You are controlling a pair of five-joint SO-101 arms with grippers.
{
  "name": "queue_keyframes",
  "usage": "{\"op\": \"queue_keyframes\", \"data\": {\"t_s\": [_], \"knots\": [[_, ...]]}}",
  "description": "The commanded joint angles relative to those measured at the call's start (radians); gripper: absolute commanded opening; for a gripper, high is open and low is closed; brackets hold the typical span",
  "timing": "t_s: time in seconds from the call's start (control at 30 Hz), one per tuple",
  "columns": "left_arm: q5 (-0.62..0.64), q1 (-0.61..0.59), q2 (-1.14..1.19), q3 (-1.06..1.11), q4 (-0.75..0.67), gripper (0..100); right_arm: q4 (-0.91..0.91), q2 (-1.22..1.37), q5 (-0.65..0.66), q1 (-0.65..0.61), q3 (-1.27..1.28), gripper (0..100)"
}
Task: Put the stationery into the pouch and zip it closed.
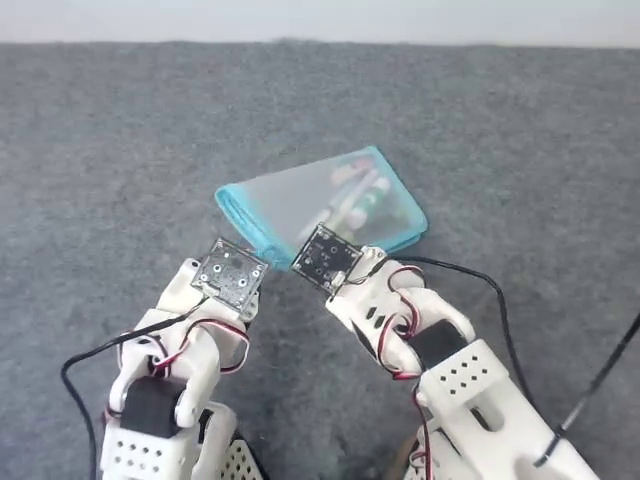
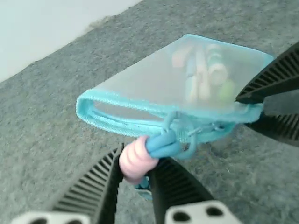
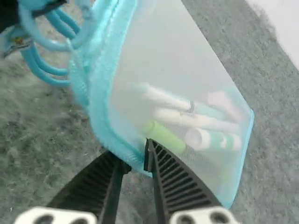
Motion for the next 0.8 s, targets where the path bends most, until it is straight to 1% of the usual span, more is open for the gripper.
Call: {"op": "queue_keyframes", "data": {"t_s": [0.0,0.1,0.17,0.33,0.4,0.53,0.6,0.77], "knots": [[-0.003,-0.029,0.002,-0.030,-0.054,1,0.016,0.012,0.012,0.053,0.005,0.7],[-0.005,-0.023,0.002,-0.030,-0.052,1,0.010,0.002,0.003,0.038,0.003,0.7],[-0.005,-0.021,0.002,-0.031,-0.054,1,0.010,0.002,0.002,0.002,0.002,0.8],[-0.005,-0.021,0.002,-0.033,-0.054,1,0.013,-0.061,0.002,-0.154,0.009,1.1],[-0.005,-0.014,0.002,-0.035,-0.052,1,0.018,-0.114,0.002,-0.189,0.009,3.0],[-0.006,0.058,0.002,-0.036,-0.032,1,0.015,-0.189,0.002,-0.205,0.028,14.5],[-0.008,0.086,0.002,-0.036,-0.025,1,0.008,-0.206,0.002,-0.205,0.052,18.5],[-0.038,0.101,0.002,-0.038,-0.025,1,0.007,-0.219,0.002,-0.206,0.057,18.4]]}}
